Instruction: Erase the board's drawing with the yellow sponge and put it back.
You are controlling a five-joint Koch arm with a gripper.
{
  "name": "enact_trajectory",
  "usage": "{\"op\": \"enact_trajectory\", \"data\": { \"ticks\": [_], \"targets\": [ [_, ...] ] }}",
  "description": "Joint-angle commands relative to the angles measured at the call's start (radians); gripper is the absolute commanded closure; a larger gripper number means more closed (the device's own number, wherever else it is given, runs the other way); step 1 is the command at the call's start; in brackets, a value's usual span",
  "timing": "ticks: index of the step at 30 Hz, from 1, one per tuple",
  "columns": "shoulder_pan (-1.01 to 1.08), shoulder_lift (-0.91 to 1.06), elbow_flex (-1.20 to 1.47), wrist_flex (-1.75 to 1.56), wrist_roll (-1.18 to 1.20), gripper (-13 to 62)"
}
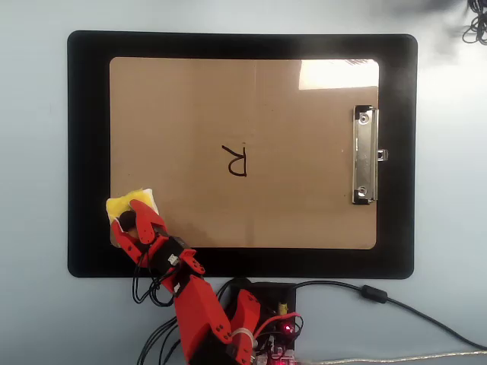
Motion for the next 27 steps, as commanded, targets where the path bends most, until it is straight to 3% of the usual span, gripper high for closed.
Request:
{"op": "enact_trajectory", "data": {
  "ticks": [1,2,9,12,20,27],
  "targets": [
    [0.029,0.021,0.012,-0.058,-0.002,53.4],
    [0.043,0.021,0.018,-0.075,0.0,57.7],
    [0.084,0.031,0.009,-0.103,-0.008,57.5],
    [0.121,0.146,0.011,-0.049,-0.012,57.5],
    [0.477,0.796,-0.066,0.885,-0.018,57.5],
    [0.853,0.753,-0.071,0.841,0.017,57.5]
  ]
}}
